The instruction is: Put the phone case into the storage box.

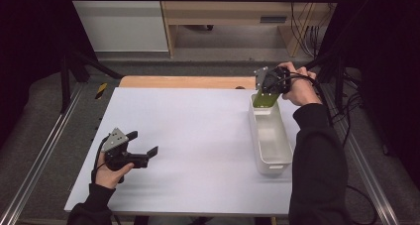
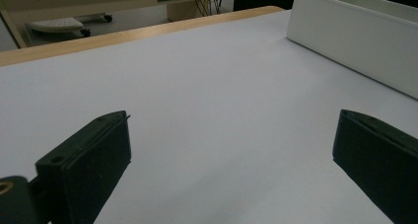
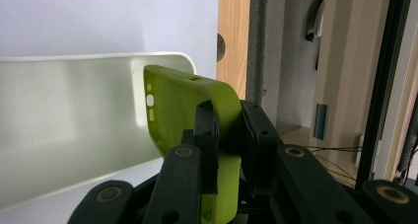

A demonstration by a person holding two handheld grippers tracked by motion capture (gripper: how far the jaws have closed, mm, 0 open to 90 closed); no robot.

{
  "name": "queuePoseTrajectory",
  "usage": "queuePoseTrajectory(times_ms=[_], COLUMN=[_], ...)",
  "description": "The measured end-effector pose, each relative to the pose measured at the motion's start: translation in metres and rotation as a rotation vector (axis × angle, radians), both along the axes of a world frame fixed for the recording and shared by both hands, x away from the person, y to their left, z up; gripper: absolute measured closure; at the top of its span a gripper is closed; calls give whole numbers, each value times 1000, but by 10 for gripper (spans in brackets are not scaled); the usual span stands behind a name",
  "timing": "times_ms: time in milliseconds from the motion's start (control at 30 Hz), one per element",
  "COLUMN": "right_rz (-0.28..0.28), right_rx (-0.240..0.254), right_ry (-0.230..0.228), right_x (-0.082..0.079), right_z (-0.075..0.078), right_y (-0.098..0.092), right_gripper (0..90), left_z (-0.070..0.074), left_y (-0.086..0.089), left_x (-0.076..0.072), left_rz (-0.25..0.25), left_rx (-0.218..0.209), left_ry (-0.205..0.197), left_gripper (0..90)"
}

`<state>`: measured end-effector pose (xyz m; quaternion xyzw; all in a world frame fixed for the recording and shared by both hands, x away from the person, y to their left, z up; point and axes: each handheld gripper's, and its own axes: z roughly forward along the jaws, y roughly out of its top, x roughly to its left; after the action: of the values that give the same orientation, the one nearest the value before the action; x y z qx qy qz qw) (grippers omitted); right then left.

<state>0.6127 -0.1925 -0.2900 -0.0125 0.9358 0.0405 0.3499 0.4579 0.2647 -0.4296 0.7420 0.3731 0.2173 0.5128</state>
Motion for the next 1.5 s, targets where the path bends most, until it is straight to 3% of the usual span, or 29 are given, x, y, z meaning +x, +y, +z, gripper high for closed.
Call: queuePoseTrajectory(times_ms=[500, 867, 1500], right_rz=[13, 24, 19], right_rx=[-47, -32, -50], right_ry=[24, 44, 71], right_x=[13, 21, 29], right_z=[-13, -22, -33], right_y=[7, 8, 7], right_gripper=[788, 788, 788], left_z=[-1, -1, -1], left_y=[0, -1, 0], left_x=[0, 1, 1], left_rz=[-1, -1, 0], left_rx=[8, 11, 15], left_ry=[3, 5, 9], left_gripper=[4, 3, 3])
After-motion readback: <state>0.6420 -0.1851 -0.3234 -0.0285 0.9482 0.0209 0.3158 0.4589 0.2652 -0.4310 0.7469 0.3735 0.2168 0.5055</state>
